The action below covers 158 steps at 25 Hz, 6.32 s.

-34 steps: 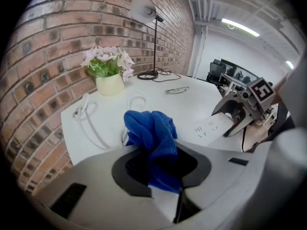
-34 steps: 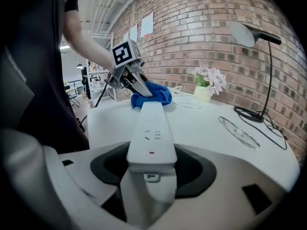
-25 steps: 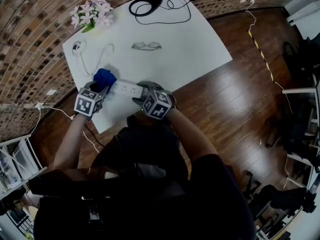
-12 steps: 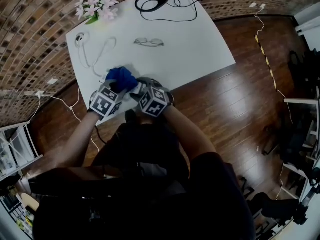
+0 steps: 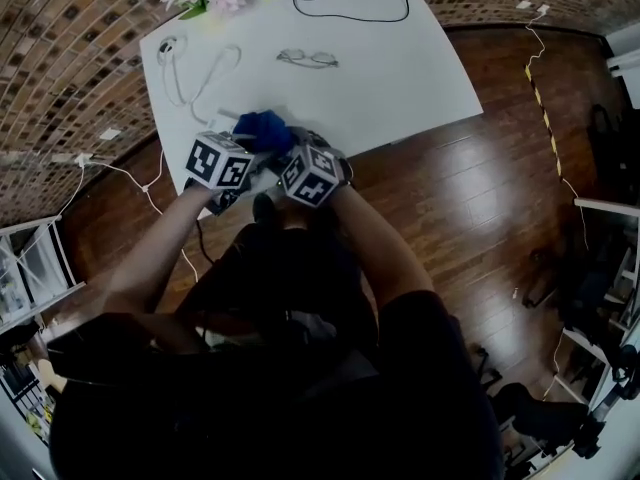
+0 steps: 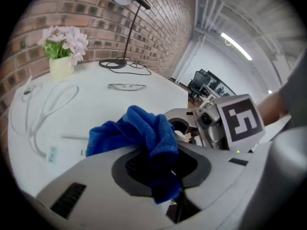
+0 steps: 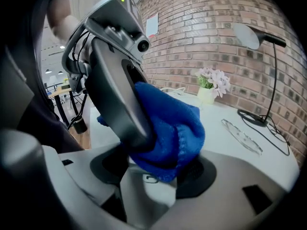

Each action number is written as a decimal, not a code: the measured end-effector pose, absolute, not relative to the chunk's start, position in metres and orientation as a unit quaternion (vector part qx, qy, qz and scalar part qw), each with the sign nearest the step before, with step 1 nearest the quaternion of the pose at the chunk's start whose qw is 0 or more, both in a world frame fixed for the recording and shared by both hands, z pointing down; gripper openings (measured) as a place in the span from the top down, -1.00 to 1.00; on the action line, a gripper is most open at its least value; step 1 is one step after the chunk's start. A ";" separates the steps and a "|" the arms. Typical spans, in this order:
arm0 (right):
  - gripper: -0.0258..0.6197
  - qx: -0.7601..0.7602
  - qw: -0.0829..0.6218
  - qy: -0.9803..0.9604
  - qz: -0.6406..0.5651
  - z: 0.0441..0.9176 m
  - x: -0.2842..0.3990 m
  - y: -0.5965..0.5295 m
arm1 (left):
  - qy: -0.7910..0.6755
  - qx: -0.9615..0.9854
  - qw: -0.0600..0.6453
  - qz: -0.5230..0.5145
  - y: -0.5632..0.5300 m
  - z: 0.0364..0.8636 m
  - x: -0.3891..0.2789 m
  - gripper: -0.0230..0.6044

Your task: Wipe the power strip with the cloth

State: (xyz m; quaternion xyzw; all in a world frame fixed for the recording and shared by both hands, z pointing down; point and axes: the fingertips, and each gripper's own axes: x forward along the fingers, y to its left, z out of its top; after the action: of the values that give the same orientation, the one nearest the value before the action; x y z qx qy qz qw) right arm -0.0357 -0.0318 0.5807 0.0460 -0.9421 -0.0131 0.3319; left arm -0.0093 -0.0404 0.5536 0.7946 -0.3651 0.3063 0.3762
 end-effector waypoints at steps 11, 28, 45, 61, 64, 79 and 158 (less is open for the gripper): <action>0.05 0.043 0.338 -0.940 -0.003 0.581 -0.036 -0.030 | -0.356 0.779 0.503 0.114 -0.042 0.533 0.000 0.63; 0.05 0.043 0.345 -0.938 0.004 0.581 -0.035 -0.031 | -0.432 0.785 0.443 -0.031 -0.084 0.466 -0.063 0.60; 0.05 0.047 0.374 -0.926 -0.027 0.579 -0.038 -0.028 | -0.433 0.818 0.348 0.144 -0.076 0.480 -0.163 0.58; 0.06 0.085 0.467 -0.803 -0.359 0.568 -0.029 -0.063 | -0.193 0.886 0.263 0.329 -0.075 0.518 -0.140 0.49; 0.07 0.091 0.472 -0.795 -0.370 0.564 -0.025 -0.063 | -0.153 0.891 0.266 0.335 -0.071 0.524 -0.123 0.34; 0.09 0.091 0.469 -0.785 -0.393 0.548 -0.034 -0.065 | -0.014 0.868 0.268 0.417 -0.058 0.569 -0.083 -0.05; 0.45 0.044 0.345 -0.937 -0.009 0.581 -0.027 -0.029 | -0.507 0.752 0.234 0.352 -0.053 0.530 -0.151 0.58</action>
State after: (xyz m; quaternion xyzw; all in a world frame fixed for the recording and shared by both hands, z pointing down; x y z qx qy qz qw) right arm -0.0265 -0.0286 0.5807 0.0443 -0.9374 -0.0094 0.3453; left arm -0.1505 -0.0532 0.5303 0.7516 -0.5068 0.3515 0.2340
